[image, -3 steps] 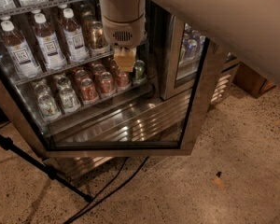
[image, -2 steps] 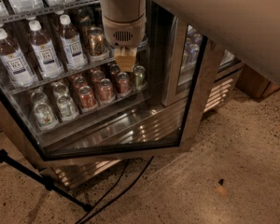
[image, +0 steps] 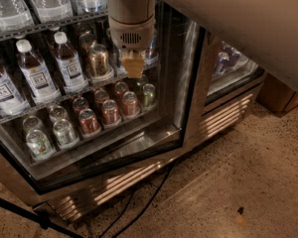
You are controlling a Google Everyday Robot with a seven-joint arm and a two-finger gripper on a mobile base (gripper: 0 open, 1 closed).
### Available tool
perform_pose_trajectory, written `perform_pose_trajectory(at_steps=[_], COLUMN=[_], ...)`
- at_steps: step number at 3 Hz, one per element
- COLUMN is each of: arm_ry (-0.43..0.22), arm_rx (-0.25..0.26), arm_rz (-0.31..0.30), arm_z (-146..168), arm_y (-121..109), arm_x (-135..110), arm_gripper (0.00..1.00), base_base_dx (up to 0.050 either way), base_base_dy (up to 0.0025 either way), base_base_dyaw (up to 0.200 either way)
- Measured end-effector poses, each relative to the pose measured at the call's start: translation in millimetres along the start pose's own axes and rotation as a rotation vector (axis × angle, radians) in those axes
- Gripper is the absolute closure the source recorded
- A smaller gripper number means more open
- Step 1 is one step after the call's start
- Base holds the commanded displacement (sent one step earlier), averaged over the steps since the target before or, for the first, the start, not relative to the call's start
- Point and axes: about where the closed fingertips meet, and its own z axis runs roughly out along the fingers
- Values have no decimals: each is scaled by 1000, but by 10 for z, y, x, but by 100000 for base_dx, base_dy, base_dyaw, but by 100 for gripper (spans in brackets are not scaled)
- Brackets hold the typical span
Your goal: Close left fridge door
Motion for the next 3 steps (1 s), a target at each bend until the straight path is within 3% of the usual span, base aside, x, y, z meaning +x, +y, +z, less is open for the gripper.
perform_pose_trajectory(at_steps=[2,3], arm_ry=[0,0], arm_rx=[0,0], arm_rz=[0,0], arm_z=[0,0], arm_y=[0,0], arm_x=[0,0], arm_gripper=[100,100], base_base_dx=[4999,0], base_base_dy=[0,0], base_base_dyaw=[-8,0])
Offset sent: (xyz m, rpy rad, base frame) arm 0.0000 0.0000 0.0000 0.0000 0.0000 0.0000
